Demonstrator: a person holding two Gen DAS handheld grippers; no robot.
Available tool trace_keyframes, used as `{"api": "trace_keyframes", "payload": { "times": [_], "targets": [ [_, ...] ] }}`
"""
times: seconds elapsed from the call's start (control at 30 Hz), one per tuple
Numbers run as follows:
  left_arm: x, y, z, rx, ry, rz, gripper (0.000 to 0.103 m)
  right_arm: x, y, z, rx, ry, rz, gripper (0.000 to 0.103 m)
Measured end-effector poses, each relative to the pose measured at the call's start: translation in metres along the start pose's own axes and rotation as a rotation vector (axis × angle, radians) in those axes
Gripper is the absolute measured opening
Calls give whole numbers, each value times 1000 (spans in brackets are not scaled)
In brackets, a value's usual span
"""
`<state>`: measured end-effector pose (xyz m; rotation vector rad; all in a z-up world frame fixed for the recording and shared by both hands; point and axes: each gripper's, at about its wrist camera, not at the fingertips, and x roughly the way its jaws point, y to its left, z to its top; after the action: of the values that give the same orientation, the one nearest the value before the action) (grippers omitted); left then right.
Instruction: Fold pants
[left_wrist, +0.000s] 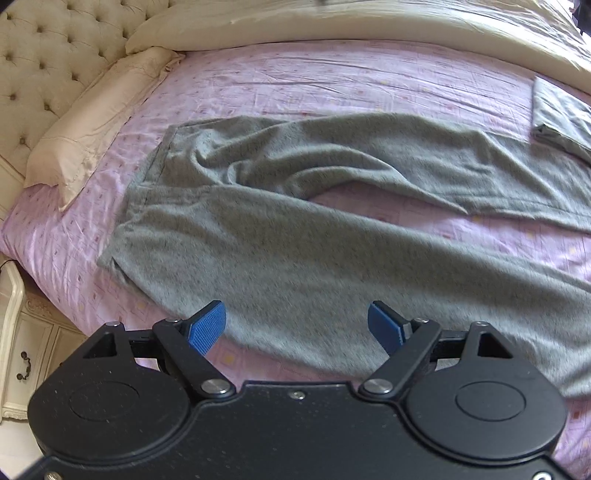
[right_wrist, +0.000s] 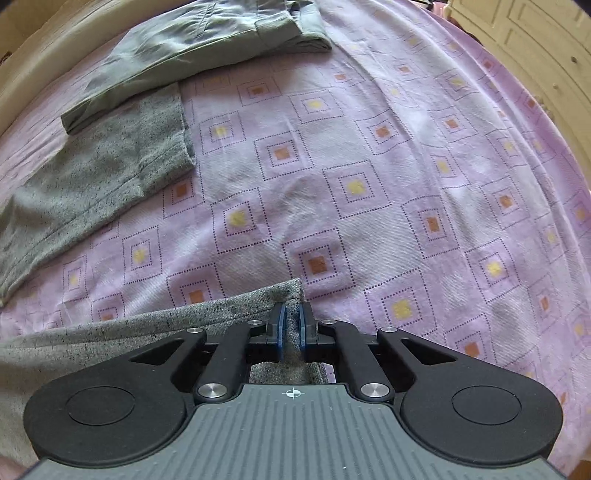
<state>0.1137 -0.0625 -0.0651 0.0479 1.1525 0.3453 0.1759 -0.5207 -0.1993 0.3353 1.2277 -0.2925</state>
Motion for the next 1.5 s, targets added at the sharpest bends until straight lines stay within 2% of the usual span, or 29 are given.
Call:
{"api": "trace_keyframes", "payload": {
  "times": [0.13, 0.23, 0.33, 0.57, 0.73, 0.8, 0.9, 1.0, 1.13, 1.3, 1.37, 1.43, 1.47, 1.5],
  "targets": [
    [21, 21, 22, 23, -10, -20, 85, -30, 8, 4, 33, -119, -68, 10],
    [42, 37, 44, 53, -6, -42, 84, -48, 22, 11, 106, -150, -38, 11],
    [66, 53, 72, 72, 1, -61, 82, -58, 52, 19, 145, -173, 3, 17],
    [120, 84, 143, 113, -4, -59, 82, -49, 139, 44, 179, -151, 84, 17],
    [160, 89, 189, 144, 18, -56, 82, -29, 195, 70, 122, -96, 137, 19],
    [176, 88, 207, 132, 33, -52, 82, -19, 213, 82, 100, -75, 141, 26],
    [194, 89, 226, 88, 68, -39, 82, -2, 230, 104, 129, -57, 133, 27],
    [203, 91, 235, 41, 98, -51, 82, 15, 239, 127, 218, -56, 121, 28],
    [210, 86, 236, 53, 107, -43, 82, 47, 248, 154, 315, -17, 86, 29],
    [217, 89, 233, 46, 129, -37, 82, 84, 250, 160, 475, 33, 37, 30],
    [219, 90, 232, 42, 137, -30, 82, 85, 255, 159, 466, 26, 6, 30],
    [221, 92, 231, 39, 142, -25, 82, 83, 262, 158, 419, 32, -31, 27],
    [222, 91, 231, 39, 145, -22, 82, 82, 264, 156, 393, 44, -54, 21],
    [223, 91, 230, 39, 145, -20, 82, 80, 264, 153, 376, 51, -77, 8]
  ]
}}
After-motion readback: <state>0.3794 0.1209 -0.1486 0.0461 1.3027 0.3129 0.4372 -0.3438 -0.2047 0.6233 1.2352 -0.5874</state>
